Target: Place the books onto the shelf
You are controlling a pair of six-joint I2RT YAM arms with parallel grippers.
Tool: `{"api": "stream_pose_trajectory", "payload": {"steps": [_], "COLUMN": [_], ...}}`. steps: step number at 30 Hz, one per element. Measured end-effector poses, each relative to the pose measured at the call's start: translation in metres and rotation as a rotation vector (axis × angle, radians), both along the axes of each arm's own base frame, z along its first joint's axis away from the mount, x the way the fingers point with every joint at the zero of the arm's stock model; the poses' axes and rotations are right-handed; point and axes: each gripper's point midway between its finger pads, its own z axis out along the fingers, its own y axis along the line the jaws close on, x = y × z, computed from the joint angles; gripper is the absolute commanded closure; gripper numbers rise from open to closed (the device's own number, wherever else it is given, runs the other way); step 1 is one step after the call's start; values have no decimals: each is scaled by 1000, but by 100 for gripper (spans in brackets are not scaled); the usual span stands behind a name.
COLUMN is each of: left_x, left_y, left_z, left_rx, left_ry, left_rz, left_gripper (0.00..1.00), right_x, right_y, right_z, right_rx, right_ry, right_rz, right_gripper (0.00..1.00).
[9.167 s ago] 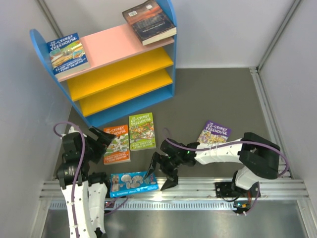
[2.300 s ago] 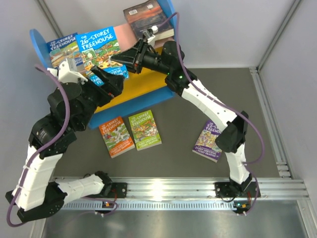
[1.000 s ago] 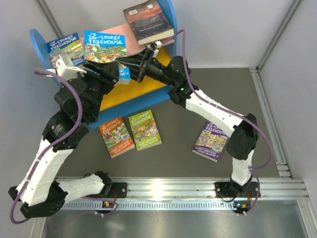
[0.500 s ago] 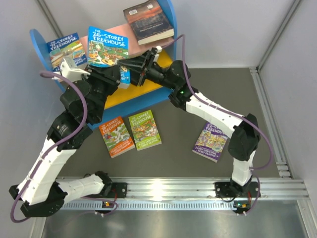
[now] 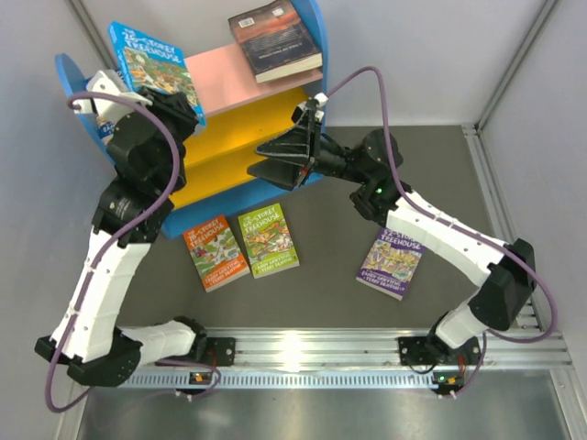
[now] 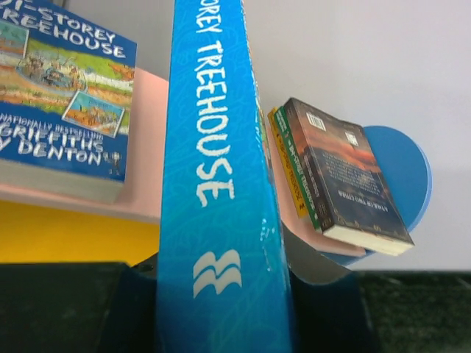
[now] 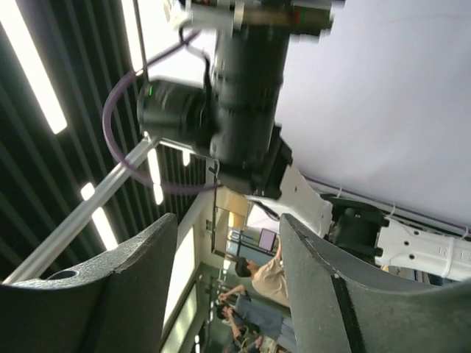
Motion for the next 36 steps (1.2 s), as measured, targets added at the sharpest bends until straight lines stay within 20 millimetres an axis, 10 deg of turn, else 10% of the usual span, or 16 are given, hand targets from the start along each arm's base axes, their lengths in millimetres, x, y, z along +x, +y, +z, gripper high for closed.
{"api": "stream_pose_trajectory", "payload": {"steps": [10,17,26,36], "left_x": [54,52,51,33], "left_y": [100,120,124,137], "left_z": [-37,-41,-44,-32], "left_rx": [-123,-279,-378,-454], "left_ry": [56,-26,-41,-74], "left_rz": [63,2,27,122], "left_gripper": [100,99,22,1], "right_x": [-6,-4,-4,-4], "right_y": [-5,-6,-6,-6], "right_z": [-15,-23,-25,-27], "right_rx": [-43,-69,-76,-80], "right_ry": [-29,-26,-25,-24], "right_rz": [11,2,4,6], "right_gripper": [51,53,56,58]}}
